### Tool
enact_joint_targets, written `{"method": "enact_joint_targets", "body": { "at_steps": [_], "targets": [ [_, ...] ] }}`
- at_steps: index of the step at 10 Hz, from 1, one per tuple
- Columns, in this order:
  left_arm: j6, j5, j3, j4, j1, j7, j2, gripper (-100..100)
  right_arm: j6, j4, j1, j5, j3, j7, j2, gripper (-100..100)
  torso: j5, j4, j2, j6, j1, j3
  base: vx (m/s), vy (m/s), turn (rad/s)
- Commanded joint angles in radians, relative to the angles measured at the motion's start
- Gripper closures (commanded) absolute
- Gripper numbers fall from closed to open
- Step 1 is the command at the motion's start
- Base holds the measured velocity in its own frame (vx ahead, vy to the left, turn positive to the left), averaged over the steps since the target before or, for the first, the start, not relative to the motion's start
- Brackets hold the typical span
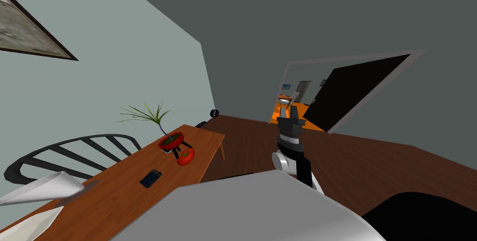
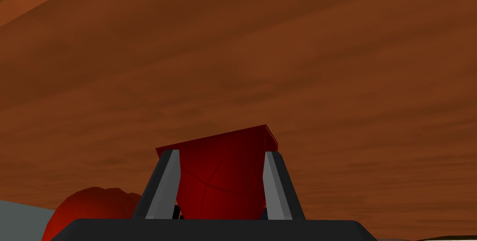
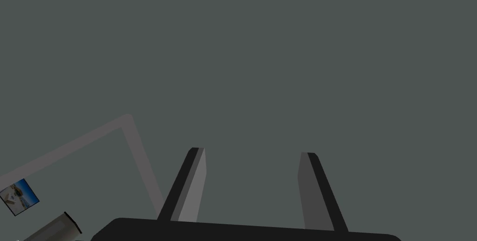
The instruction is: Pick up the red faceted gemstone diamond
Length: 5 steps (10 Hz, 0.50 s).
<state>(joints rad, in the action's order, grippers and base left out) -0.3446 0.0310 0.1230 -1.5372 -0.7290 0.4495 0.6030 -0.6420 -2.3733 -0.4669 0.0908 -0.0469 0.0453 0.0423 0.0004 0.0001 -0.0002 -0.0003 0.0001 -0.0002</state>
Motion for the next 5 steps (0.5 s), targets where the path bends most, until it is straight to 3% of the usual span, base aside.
{"method": "enact_joint_targets", "body": {
  "at_steps": [1, 2, 5],
  "targets": [
    [0.0, 0.0, 0.0, 0.0, 0.0, 0.0, 0.0, 0, 0.0, 0.0, 0.0, 0.0, 0.0, 0.0, 0.0, 0, 0.0, 0.0, 0.0, 0.0, 0.0, 0.0, 0.0, 0.0, 0.0],
    [-0.011, -0.005, -0.002, -0.028, -0.014, 0.002, 0.008, 100, 0.0, 0.0, 0.0, 0.0, 0.0, 0.0, 0.0, 0, 0.0, 0.0, 0.0, 0.0, 0.0, 0.0, 0.003, -0.006, 0.039],
    [-0.031, -0.016, -0.006, -0.086, -0.049, 0.007, 0.026, 100, 0.0, 0.0, 0.0, 0.0, 0.0, 0.0, 0.0, 0, 0.0, 0.0, 0.0, 0.0, -0.001, 0.0, 0.005, -0.013, 0.042]
  ]
}}
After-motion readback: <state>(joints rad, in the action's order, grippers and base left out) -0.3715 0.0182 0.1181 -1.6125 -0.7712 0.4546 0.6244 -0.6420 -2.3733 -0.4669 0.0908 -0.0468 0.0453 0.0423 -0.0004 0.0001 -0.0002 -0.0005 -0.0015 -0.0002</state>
